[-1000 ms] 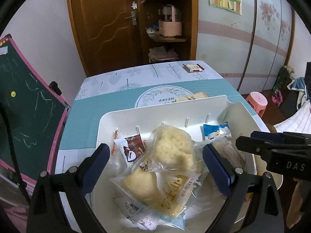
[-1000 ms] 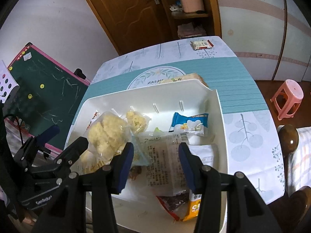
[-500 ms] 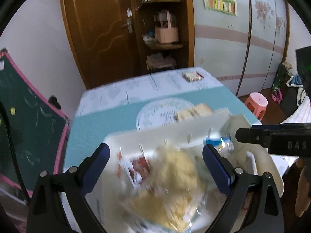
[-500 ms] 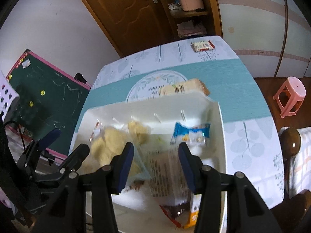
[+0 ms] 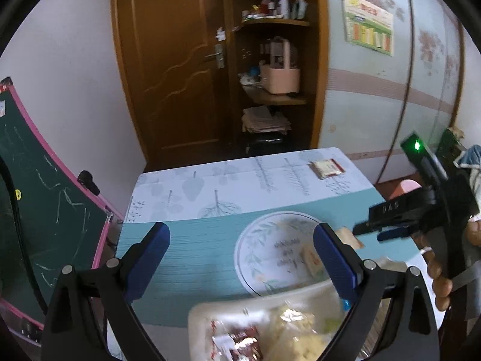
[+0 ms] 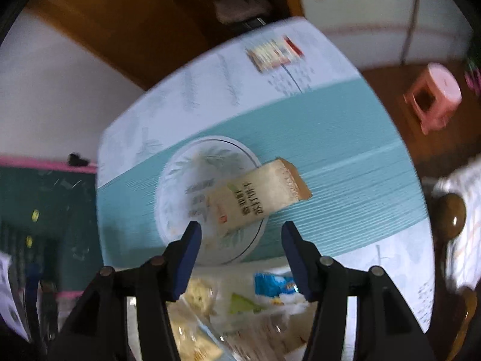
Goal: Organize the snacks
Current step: 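Grasp the brown kraft biscuit packet on the plate with the right gripper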
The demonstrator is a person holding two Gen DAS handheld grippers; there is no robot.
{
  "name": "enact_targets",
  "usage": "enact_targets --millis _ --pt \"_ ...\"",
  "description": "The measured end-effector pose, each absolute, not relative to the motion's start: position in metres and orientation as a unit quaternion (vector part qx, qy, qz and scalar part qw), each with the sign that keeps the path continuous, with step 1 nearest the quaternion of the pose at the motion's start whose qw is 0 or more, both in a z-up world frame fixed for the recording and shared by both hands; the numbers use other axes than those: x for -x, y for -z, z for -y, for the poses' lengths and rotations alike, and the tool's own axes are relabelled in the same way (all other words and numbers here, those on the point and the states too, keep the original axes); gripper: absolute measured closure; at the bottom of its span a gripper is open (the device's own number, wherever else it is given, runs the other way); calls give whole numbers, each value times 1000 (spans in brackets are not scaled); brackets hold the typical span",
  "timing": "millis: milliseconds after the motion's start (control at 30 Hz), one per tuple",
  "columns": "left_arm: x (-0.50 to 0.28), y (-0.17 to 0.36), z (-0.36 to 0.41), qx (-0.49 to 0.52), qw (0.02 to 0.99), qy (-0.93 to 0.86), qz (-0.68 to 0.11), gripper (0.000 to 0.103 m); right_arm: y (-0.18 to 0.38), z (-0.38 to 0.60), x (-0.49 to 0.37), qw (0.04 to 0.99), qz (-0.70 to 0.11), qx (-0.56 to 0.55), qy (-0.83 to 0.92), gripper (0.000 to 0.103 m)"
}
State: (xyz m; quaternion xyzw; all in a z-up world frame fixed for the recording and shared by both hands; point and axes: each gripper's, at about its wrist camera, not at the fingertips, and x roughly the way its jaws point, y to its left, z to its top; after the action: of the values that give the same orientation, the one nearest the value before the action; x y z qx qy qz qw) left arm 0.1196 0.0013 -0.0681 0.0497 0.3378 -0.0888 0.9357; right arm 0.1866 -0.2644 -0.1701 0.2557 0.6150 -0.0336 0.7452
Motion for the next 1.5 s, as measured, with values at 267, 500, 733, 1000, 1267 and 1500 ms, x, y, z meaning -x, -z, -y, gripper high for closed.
enact_targets --millis 267,500,733,1000,1267,1500 --pt "-140 85 -26 0 931 94 -354 7 216 266 -209 675 -663 -310 87 18" --pt "-152 102 -45 33 923 98 -371 7 250 254 -222 623 -702 -320 129 16" --pt "-159 111 -56 44 919 91 -382 7 265 221 -246 634 -706 -287 127 12" --pt "-166 116 -56 41 916 89 -388 7 265 176 -277 682 -696 -178 137 7" --pt "-173 113 -51 32 911 87 -403 7 262 155 -279 692 -708 -99 105 32" --pt "-186 88 -41 6 909 89 -406 7 257 176 -268 703 -699 -106 79 41"
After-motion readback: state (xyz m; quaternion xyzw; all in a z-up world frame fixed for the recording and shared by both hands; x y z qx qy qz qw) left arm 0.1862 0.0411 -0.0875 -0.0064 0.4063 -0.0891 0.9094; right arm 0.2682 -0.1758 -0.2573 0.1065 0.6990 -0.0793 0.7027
